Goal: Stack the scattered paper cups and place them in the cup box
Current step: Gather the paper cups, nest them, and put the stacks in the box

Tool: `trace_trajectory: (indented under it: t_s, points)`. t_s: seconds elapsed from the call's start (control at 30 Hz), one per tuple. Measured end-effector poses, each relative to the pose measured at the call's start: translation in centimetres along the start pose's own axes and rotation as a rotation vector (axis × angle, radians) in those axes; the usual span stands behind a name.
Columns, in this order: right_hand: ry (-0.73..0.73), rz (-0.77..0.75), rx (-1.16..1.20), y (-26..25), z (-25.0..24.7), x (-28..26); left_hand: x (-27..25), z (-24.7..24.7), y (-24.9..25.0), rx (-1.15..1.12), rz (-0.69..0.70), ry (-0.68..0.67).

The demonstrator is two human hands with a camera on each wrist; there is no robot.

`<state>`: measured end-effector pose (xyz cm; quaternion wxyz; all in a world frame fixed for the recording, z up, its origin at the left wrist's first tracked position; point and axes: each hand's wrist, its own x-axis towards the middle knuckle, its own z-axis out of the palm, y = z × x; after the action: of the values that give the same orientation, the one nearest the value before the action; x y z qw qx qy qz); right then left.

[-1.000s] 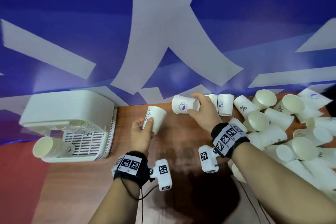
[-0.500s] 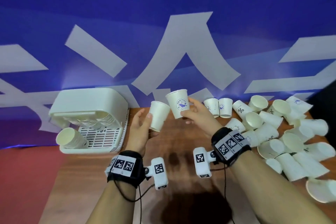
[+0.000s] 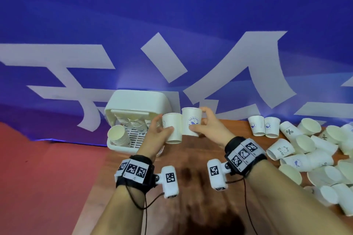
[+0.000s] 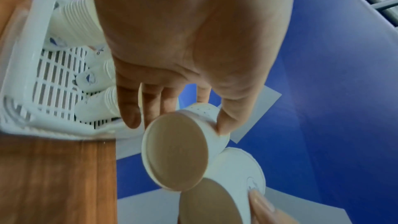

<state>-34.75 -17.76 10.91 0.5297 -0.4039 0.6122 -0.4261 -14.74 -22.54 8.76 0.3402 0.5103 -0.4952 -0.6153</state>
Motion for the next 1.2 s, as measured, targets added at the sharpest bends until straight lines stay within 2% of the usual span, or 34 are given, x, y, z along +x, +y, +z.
trace_trajectory:
  t_s: [0.5,0.67,0.97,1.2]
  points:
    - [-0.061,-0.049,-0.184,-1.9,12.8,4.1,-0.3,-12.4,-1.6,0.055,0.012,0.213]
    - [-0.049,-0.084,-0.198,-2.3,15.8,5.3,-0.1,-16.1,-1.7,0.064,0.005,0.22]
    - [-0.043,-0.151,-0.529,-2.2,18.5,7.0,2.4,-21.9,-1.9,0.324,0.023,0.319]
    - [0.036,-0.214,-0.642,-2.3,19.4,7.9,5.5,-22.9,-3.4,0.443,0.079,0.259]
